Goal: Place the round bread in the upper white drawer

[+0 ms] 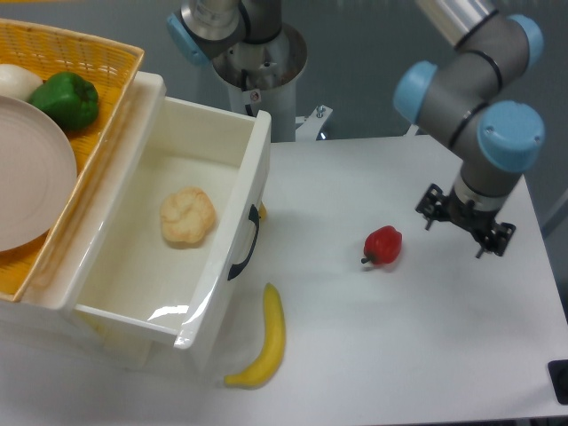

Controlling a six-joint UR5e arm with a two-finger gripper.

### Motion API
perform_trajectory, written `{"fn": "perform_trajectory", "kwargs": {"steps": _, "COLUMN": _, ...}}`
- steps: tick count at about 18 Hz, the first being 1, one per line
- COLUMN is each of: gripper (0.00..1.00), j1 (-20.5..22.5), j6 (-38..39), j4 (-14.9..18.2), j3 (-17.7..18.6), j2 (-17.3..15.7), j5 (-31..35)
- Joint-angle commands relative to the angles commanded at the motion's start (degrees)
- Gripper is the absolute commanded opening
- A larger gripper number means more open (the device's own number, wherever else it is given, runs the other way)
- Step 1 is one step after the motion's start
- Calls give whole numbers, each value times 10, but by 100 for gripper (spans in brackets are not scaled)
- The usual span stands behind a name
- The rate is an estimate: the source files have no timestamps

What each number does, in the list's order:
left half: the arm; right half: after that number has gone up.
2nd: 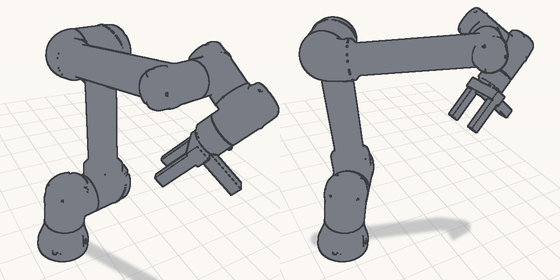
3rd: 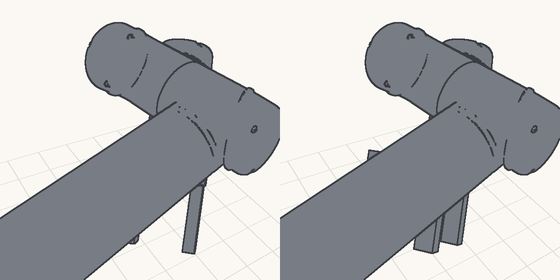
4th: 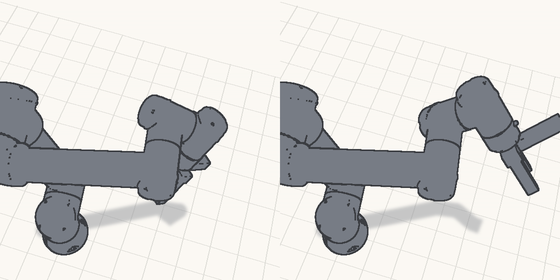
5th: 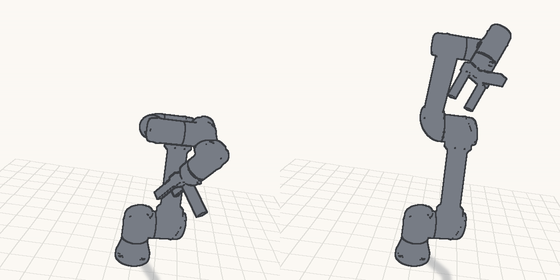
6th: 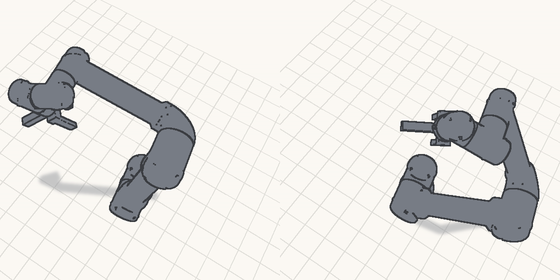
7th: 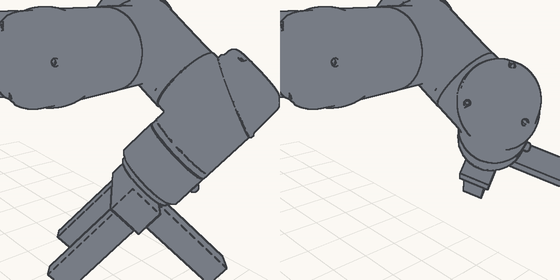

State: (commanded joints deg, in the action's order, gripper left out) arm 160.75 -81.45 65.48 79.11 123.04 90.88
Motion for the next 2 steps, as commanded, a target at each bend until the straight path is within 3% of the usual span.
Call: {"fn": "perform_trajectory", "kwargs": {"steps": 2, "gripper": 100, "j1": 8, "j6": -38, "j4": 0, "j3": -2, "j2": 3, "j5": -1}}
